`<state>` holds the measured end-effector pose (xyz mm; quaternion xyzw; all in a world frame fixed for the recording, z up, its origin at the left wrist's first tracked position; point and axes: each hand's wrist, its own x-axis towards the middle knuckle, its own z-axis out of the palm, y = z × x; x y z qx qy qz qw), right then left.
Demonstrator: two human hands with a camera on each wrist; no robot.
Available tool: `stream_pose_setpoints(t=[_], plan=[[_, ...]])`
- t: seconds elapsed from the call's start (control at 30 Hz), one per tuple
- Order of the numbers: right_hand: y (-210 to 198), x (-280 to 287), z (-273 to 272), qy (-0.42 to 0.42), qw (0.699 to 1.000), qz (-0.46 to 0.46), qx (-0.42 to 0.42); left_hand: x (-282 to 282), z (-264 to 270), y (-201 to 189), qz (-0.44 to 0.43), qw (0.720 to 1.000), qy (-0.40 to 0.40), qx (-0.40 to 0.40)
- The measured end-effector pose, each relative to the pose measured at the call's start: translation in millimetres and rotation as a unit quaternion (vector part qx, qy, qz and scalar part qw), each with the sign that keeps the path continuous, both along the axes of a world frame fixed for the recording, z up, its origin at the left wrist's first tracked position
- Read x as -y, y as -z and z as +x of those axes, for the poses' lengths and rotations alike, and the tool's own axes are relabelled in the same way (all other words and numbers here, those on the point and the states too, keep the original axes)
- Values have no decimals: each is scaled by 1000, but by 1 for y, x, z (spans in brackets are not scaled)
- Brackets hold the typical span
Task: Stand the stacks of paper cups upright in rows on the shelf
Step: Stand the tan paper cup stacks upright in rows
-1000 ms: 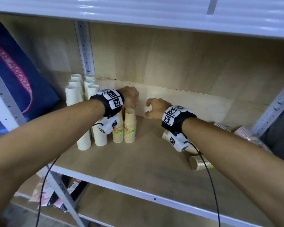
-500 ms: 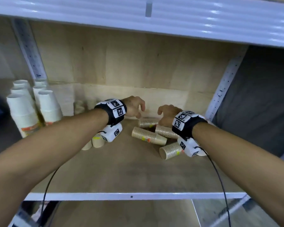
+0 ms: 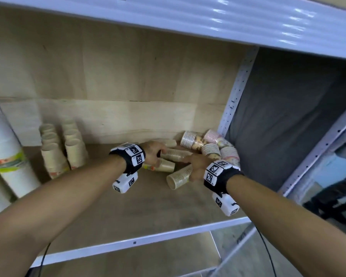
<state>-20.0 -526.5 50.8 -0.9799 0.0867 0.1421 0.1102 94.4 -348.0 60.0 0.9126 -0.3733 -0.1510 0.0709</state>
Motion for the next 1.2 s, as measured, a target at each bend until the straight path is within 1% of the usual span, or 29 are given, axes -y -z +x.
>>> stream_pose_setpoints(t=[0.2,0.27,0.43,0.57,0.67,0.87,1.0,1.1,1.13,1.2], plan=[[28,8,-1,-41,995,-89,25,3,7,27,7,1000,-6,21],[36,12,1,-39,992,-109,41,3,9,34,11,1000,-5,28],[46,15,7,-47,987,-139,61,4,11,42,12,999,-3,52],[50,18,10,-76,983,-153,68,5,12,48,20,999,-4,40],[52,21,13,-82,979,-171,77,5,13,48,24,999,-7,28],[39,16,11,-94,980,-158,69,0,13,39,17,1000,-18,8],[16,6,13,-95,981,-144,85,-7,12,23,-23,999,-40,6],[-3,-1,16,-98,988,-78,90,-15,13,5,-46,997,-55,10],[-7,-4,18,-94,989,-70,92,-18,13,0,-53,997,-60,12],[-16,-9,23,-92,988,-89,89,-23,12,-8,-75,995,-68,9]])
